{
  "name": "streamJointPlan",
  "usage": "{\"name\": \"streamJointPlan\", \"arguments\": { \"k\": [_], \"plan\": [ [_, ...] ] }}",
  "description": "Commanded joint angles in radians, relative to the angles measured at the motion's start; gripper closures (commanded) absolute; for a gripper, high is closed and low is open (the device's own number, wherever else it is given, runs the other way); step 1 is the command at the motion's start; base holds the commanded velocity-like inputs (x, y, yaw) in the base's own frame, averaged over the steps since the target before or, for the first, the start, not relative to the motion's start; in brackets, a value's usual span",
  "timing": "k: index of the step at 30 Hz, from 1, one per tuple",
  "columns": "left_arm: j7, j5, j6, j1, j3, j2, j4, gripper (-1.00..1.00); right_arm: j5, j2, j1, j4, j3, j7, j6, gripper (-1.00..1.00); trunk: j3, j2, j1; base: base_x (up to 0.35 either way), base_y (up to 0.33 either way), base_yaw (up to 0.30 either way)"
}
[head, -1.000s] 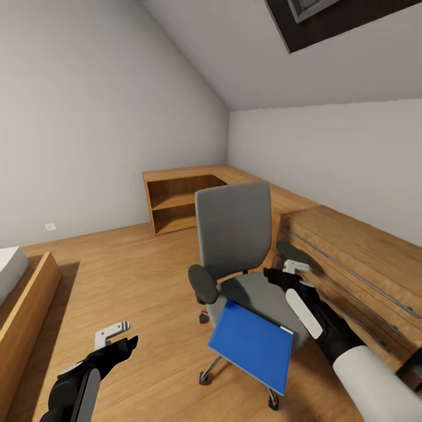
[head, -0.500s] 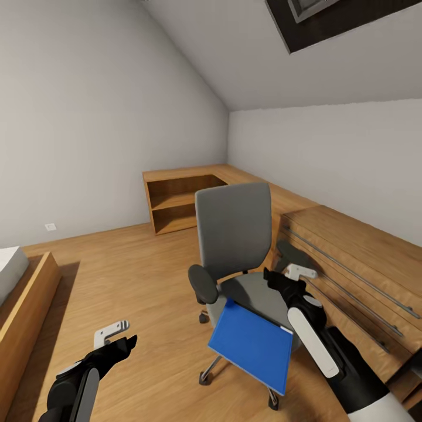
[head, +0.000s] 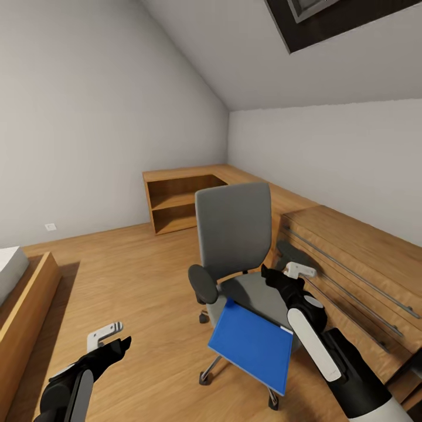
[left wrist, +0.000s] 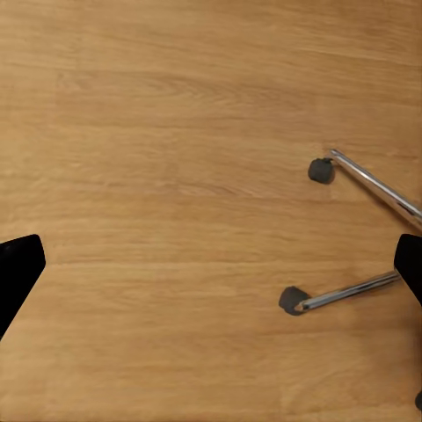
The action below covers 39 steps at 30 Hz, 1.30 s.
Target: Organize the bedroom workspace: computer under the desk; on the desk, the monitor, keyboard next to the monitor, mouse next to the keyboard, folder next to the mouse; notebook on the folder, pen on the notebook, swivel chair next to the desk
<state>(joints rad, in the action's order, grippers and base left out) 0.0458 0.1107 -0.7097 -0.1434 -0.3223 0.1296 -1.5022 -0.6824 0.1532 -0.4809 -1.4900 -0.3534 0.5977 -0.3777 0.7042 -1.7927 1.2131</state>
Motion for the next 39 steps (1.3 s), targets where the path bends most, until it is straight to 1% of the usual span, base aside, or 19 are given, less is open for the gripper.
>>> {"name": "streamJointPlan", "arguments": {
  "k": [1,4,8,13,21,26,35,37,39],
  "plan": [
    [0.004,0.01,-0.005,-0.001,-0.002,0.001,-0.001,-1.0,-0.005,0.004,0.001,-0.007,0.0,0.009,-0.003,-1.0,0.001,-0.001,0.0,-0.22,0.0,0.0],
    [0.003,0.011,-0.007,-0.001,-0.003,0.001,-0.001,-1.0,-0.005,0.005,0.002,-0.008,0.0,0.008,-0.002,-1.0,0.001,-0.001,0.0,-0.283,0.005,-0.035],
    [0.002,0.011,-0.006,-0.001,-0.003,0.001,-0.001,-1.0,-0.005,0.004,0.002,-0.006,-0.001,0.008,0.0,-1.0,0.001,-0.001,0.0,-0.322,0.086,-0.206],
    [0.002,0.012,-0.005,-0.001,-0.004,0.001,-0.001,-1.0,-0.005,0.003,0.002,-0.006,-0.001,0.008,0.0,-1.0,0.001,-0.001,0.0,-0.249,0.235,-0.238],
    [0.001,0.012,-0.006,-0.001,-0.004,0.001,-0.002,-1.0,-0.005,0.003,0.002,-0.007,-0.001,0.008,-0.001,-1.0,0.001,-0.001,0.0,-0.172,0.295,-0.027],
    [0.0,0.012,-0.006,-0.001,-0.004,0.001,-0.003,-1.0,-0.005,0.003,0.002,-0.007,-0.001,0.008,-0.002,-1.0,0.001,-0.001,0.0,-0.065,0.284,-0.002],
    [-0.003,0.015,-0.008,-0.001,-0.001,0.005,-0.051,-1.0,-0.008,0.006,0.002,0.001,0.004,0.008,-0.001,-1.0,0.001,-0.001,0.0,-0.004,0.028,0.0],
    [-0.002,0.015,-0.008,-0.001,-0.001,0.005,-0.057,-1.0,-0.014,0.006,0.002,0.007,0.007,0.007,-0.001,-1.0,0.007,-0.015,0.008,-0.001,0.006,0.0],
    [-0.001,0.015,-0.008,-0.001,0.0,0.006,-0.06,-1.0,-0.03,0.006,0.002,0.012,0.015,0.007,0.0,-1.0,0.014,-0.029,0.015,-0.001,0.004,0.0]
  ]
}}
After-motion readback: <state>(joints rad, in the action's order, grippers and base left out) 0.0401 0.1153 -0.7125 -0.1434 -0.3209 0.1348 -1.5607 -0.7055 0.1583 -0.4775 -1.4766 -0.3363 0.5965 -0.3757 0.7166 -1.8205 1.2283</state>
